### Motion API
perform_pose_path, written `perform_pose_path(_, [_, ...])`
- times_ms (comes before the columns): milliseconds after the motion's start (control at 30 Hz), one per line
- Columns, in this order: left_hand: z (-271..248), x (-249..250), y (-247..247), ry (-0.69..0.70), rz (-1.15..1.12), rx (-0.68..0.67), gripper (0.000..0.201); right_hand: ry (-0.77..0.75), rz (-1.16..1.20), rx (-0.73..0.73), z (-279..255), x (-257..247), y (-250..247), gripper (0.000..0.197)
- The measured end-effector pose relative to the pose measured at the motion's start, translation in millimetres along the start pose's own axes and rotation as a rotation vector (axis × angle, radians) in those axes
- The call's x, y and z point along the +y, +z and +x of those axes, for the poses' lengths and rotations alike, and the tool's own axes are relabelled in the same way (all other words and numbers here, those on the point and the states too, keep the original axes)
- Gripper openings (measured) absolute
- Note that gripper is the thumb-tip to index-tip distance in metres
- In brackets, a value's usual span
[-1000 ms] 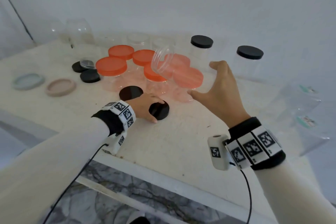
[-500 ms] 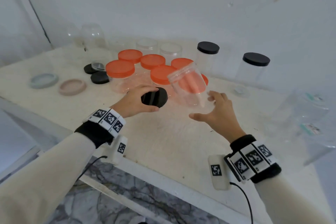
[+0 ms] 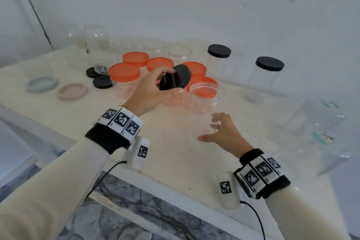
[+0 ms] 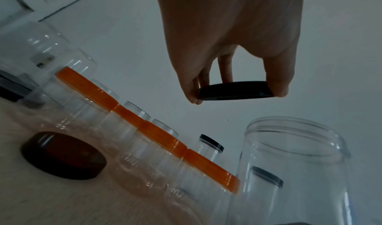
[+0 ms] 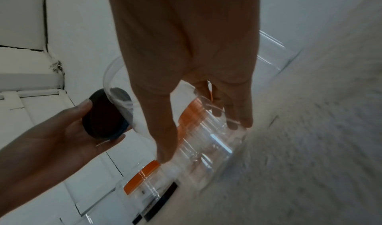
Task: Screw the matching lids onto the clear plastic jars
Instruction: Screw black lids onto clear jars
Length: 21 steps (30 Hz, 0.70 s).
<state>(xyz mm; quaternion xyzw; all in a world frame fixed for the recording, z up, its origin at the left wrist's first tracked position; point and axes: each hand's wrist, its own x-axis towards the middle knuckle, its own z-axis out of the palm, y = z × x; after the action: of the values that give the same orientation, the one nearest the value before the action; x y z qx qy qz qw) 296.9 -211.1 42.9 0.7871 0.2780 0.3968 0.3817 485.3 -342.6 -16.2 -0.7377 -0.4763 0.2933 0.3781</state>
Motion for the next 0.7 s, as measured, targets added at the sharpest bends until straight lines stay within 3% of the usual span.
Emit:
perform_pose_path(200, [3, 14, 20, 0.056, 0.006, -0.066, 0.055, -0.003, 0.039, -0.052, -3, 6, -5, 0.092])
perform_pose_path(333, [4, 19, 25, 0.07, 0.01, -0.085, 0.055, -0.003, 0.07, -0.081, -8, 3, -9, 0.084])
perform_pose_path(700, [8, 30, 31, 0.14, 0.148, -0.209, 0.06, -0.109, 0.179, 0.102, -4, 4, -9, 0.063])
